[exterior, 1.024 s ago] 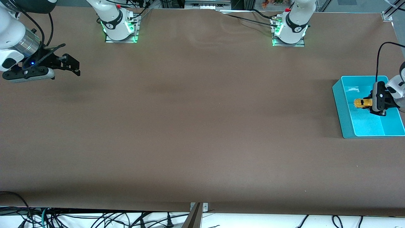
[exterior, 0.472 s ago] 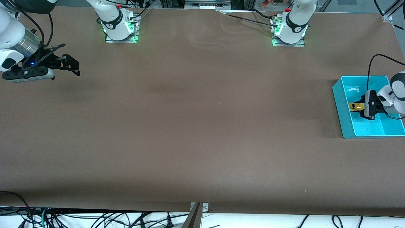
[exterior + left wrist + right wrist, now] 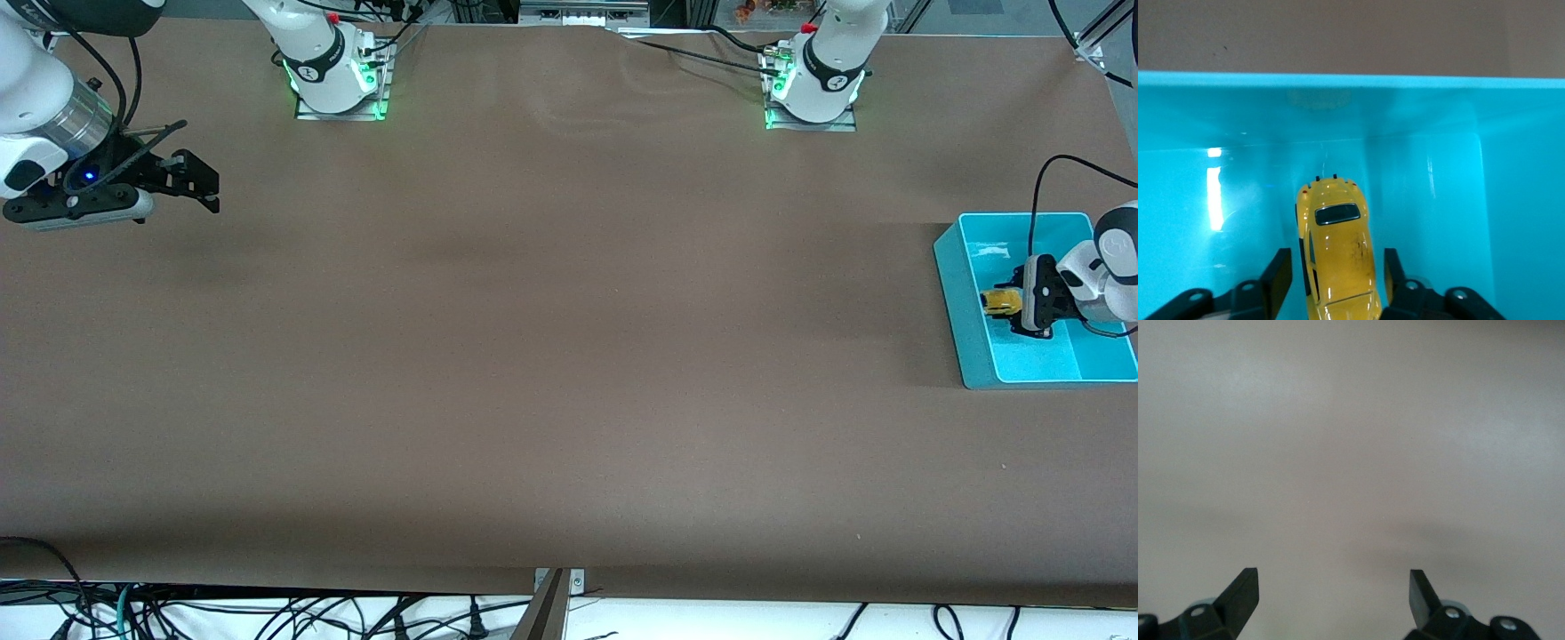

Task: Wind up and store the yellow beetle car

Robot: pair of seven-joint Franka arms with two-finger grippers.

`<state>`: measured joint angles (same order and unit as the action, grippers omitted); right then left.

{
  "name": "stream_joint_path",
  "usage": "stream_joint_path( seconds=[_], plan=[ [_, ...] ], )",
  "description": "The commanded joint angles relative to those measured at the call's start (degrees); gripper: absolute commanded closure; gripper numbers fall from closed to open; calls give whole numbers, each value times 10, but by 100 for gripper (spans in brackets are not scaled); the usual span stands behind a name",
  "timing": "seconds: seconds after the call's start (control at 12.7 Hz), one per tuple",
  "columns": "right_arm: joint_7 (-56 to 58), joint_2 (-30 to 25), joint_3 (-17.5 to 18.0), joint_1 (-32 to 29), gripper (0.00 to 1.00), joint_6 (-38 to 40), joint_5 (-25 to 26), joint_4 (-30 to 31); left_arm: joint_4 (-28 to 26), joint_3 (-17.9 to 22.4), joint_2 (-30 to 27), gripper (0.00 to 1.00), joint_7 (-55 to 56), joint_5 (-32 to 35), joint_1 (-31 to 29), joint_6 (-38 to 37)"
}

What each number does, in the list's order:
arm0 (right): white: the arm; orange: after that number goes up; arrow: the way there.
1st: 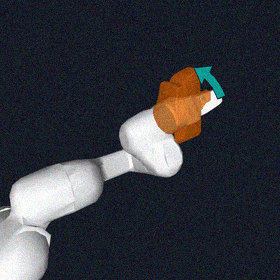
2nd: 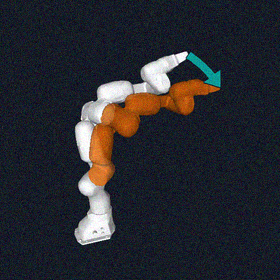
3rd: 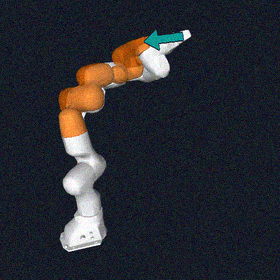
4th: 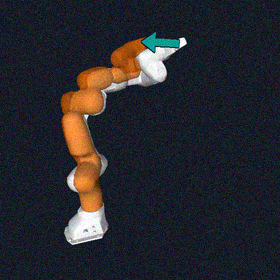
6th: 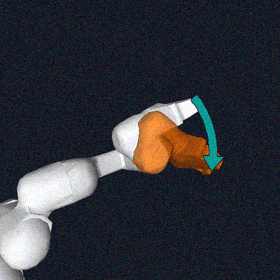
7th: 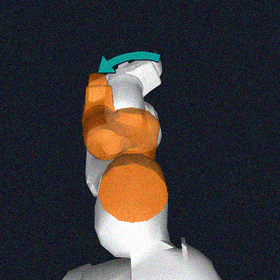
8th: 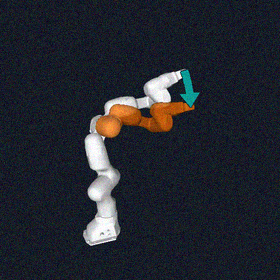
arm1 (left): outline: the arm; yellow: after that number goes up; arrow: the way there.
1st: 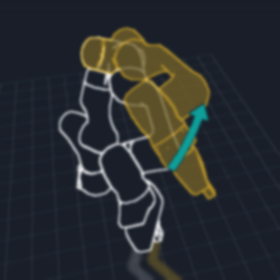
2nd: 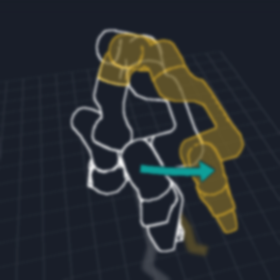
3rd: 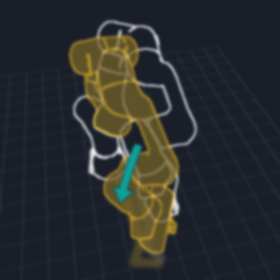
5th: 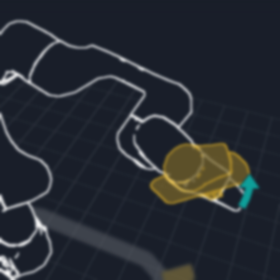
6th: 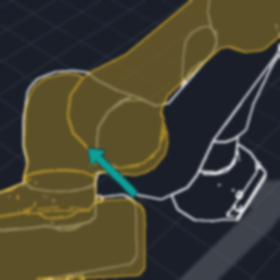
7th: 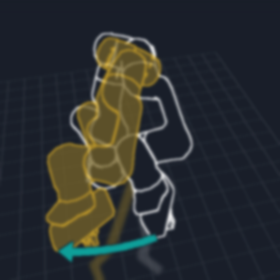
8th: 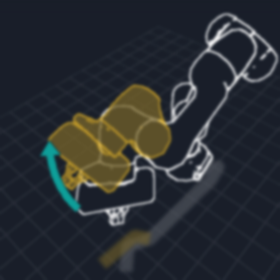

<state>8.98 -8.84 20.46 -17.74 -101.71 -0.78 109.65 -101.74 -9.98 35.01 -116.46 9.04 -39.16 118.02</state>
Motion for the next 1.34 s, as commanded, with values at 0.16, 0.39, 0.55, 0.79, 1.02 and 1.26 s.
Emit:
stream_joint_path(
  seconds=[0.16,0.39,0.55,0.79,1.02,1.26],
  plan=[
    [9,2,-1,2,0,21,4,-19,36,-34,-69,0,76,-7,-2,-164],
    [9,3,-1,2,0,20,3,-19,140,-97,-76,0,199,-5,2,-333],
    [9,3,-1,2,0,17,3,-19,196,-175,-79,0,321,-12,13,-421],
    [8,3,-1,2,0,18,3,-19,218,-200,-140,0,525,-60,100,-454],
    [8,3,-1,2,0,20,3,-18,241,-174,-174,0,757,-111,185,-449],
    [8,3,-1,2,0,20,3,-19,261,-18,-222,0,998,-104,369,-447]
  ],
)
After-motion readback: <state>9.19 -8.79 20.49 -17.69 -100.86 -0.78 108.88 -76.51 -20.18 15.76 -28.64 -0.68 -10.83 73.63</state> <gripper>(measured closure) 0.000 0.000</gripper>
